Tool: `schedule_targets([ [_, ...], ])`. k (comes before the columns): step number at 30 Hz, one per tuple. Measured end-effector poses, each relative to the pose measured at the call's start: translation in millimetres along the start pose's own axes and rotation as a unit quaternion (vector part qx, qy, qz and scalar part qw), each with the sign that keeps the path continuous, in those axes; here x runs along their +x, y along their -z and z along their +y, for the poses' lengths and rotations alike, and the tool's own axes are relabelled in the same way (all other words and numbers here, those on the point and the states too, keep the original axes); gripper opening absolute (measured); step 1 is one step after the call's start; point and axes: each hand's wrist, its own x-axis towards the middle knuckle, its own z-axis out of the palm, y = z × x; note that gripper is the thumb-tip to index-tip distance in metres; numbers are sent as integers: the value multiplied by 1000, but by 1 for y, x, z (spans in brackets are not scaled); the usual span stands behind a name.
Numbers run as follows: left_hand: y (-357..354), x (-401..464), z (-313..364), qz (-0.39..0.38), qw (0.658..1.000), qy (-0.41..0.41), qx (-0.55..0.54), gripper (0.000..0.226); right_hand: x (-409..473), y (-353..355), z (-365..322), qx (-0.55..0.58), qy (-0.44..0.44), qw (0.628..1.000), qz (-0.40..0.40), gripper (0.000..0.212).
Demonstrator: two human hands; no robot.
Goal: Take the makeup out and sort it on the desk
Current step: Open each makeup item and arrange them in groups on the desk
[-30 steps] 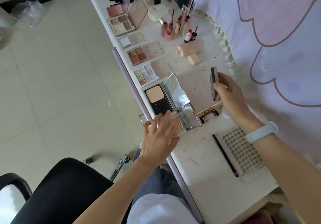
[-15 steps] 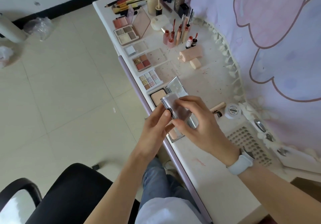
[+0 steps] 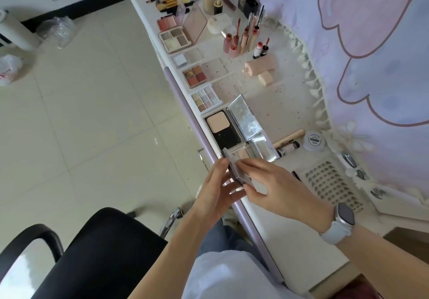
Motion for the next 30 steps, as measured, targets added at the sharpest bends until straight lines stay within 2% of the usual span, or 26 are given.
schedule_targets([
  [5,-3,-7,-18,-19,999,34,11,45,-24,-15,1,-11,-33,999,-9,47],
  [12,-10,-7,-26,0,997,76,30,44,-36,-19,3,-3,-123,992,8,53],
  [14,-9,-6,-27,2,994,109,26,53,-38,-11,9,20,-152,988,-18,54],
  [16,-5,-4,-27,-17,987,157,20,59,-42,-7,15,29,-165,985,-31,50],
  [18,0,0,-27,-44,979,195,23,53,-46,-6,22,26,-185,982,-17,40],
  [20,1,4,-26,-37,977,208,24,47,-48,-6,31,38,-210,977,3,32],
  [22,-4,8,-27,14,980,196,28,36,-49,-6,39,57,-229,971,33,28],
  [25,-12,8,-33,107,977,66,173,26,-51,-5,48,63,-257,962,63,26],
  [27,-14,5,-38,125,935,-41,329,36,-52,-6,55,59,-275,958,58,27],
  [28,-14,3,-40,125,894,-82,422,42,-53,-6,58,56,-281,956,55,28],
  [30,-14,2,-47,100,785,-125,599,60,-54,-5,62,41,-283,956,56,29],
])
